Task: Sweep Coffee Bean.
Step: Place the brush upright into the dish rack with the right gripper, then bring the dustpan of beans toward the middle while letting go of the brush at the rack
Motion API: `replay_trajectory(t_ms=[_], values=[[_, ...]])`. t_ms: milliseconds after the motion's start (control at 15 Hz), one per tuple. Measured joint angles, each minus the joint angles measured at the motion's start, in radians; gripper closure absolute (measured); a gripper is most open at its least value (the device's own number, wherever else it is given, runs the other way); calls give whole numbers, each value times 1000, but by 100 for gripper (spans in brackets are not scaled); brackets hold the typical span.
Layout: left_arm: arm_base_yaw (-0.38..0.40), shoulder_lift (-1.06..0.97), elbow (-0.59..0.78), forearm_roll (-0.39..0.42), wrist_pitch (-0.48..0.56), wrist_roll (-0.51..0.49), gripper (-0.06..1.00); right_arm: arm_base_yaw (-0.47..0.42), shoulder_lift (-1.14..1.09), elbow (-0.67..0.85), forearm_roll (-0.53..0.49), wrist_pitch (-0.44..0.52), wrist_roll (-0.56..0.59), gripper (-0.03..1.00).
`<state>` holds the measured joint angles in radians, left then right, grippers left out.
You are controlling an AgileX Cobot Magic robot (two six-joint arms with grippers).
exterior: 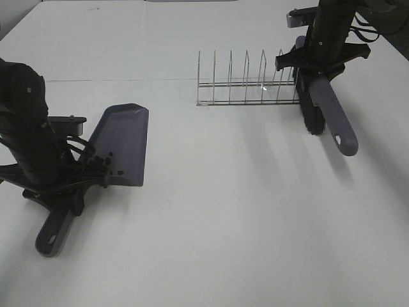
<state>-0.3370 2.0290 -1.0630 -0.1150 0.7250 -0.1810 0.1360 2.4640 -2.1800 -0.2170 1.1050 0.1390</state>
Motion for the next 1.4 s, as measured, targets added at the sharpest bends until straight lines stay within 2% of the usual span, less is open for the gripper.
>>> replay_trajectory(t_ms=[67,133,267,333,400,667,933,1400], values=[[0,0,0,0,0,1,62,0,1,-1,0,-1,0,70],[0,0,0,0,0,1,62,0,1,-1,1,-1,1,65],[0,0,0,0,0,1,62,0,3,-1,8,-4,3,36],[0,0,0,0,0,1,62,0,3,-1,3,-4,3,25],[0,0,0,0,0,1,62,0,3,-1,-4,-4,3,20],[0,17,-70,-17,69,1,62,3,-47,-1,-7,18,4,16],[-2,47,-163,-67,80,1,62,3,-155,-2,8,20,5,16],[-94,74,-177,-66,67,1,62,3,-171,-3,30,30,7,16]])
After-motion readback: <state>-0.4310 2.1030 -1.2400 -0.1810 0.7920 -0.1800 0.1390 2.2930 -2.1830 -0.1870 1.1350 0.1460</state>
